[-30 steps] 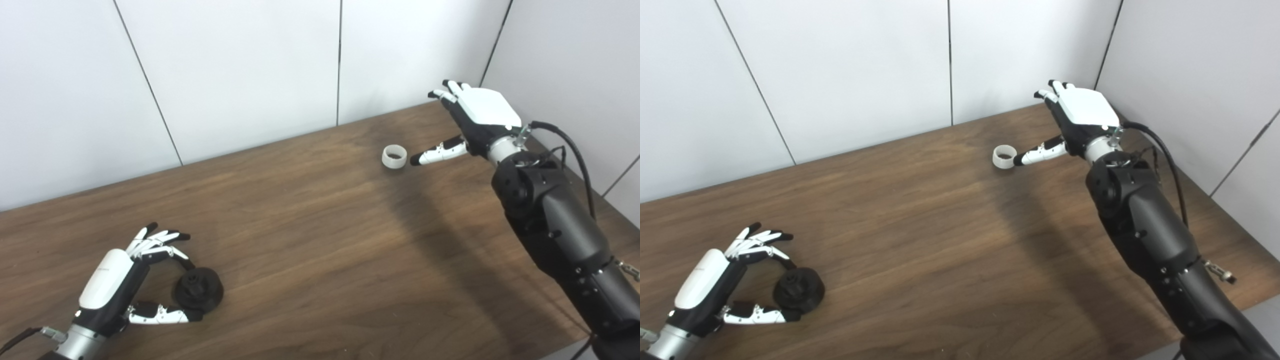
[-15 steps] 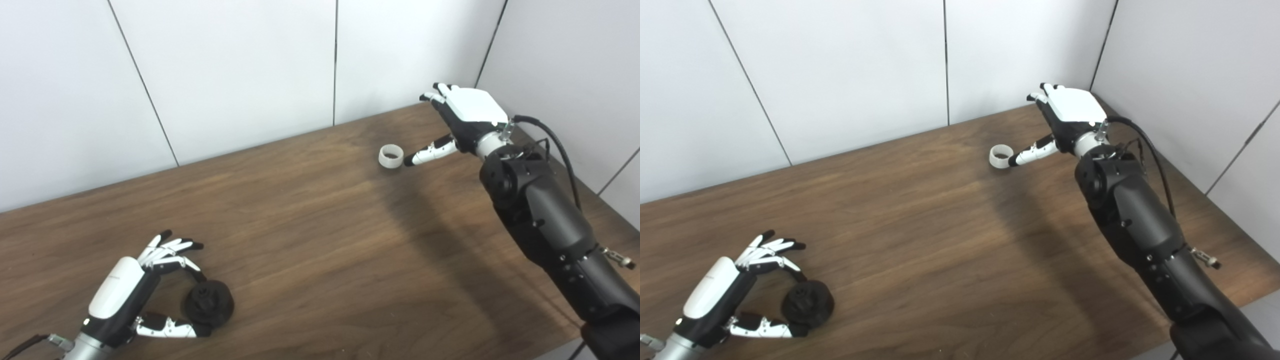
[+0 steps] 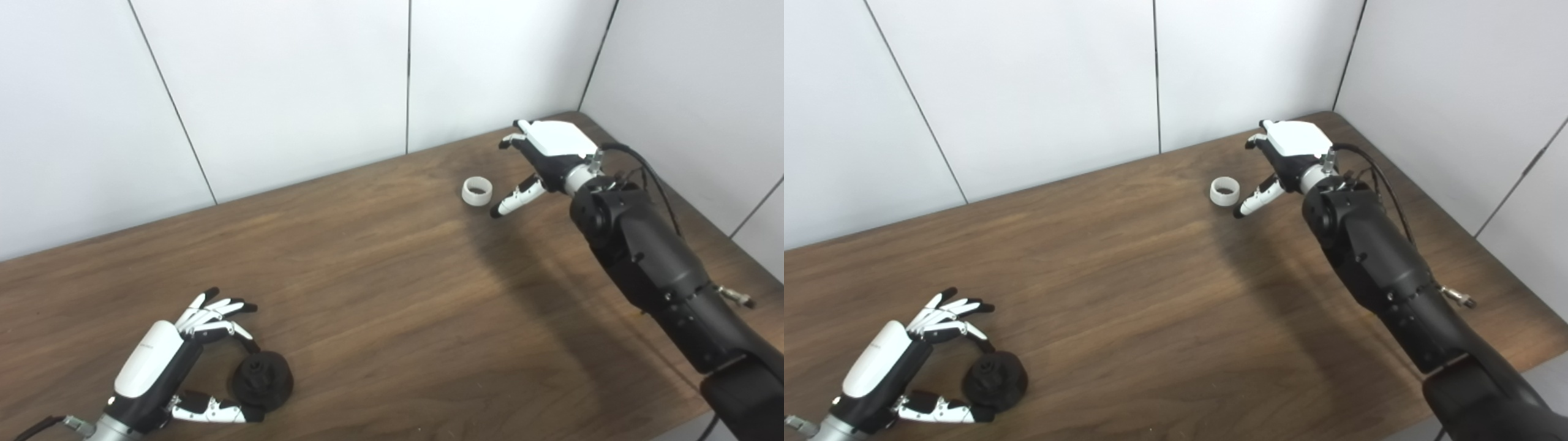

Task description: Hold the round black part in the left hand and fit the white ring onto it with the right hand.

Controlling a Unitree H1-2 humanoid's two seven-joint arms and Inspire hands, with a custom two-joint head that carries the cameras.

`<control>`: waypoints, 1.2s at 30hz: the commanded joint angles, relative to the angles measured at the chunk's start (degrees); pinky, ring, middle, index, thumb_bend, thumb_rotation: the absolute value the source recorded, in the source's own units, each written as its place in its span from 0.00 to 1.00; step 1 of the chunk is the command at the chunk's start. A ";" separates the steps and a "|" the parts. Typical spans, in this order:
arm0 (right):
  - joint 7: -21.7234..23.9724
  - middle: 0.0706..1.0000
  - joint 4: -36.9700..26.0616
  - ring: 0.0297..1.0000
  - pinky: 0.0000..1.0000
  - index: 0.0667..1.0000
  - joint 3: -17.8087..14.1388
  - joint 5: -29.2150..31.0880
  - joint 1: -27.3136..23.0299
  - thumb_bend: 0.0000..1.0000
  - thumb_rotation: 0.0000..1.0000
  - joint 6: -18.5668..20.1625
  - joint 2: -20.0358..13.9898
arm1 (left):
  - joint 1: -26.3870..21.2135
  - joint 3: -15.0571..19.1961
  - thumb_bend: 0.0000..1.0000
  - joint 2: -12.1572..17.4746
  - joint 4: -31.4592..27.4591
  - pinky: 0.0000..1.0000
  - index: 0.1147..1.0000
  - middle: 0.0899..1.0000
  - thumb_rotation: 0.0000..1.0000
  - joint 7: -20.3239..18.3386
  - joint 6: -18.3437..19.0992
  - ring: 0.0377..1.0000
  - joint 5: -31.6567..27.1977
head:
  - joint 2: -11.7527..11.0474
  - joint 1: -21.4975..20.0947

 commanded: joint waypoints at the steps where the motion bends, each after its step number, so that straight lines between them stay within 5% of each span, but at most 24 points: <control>1: -0.32 1.00 -0.36 1.00 0.96 0.80 0.43 -0.85 -3.91 0.96 0.45 -0.82 -2.48 | 1.69 -1.59 0.51 2.32 1.22 1.00 0.41 0.82 0.05 -3.79 0.98 0.87 2.60 | -0.03 0.16; 36: 1.58 1.00 6.56 1.00 1.00 0.79 10.09 -2.65 -11.55 0.96 0.45 -4.42 -3.57 | 3.09 3.10 0.51 2.16 -4.67 1.00 0.41 0.83 0.05 -6.56 0.98 0.89 1.20 | -0.50 0.30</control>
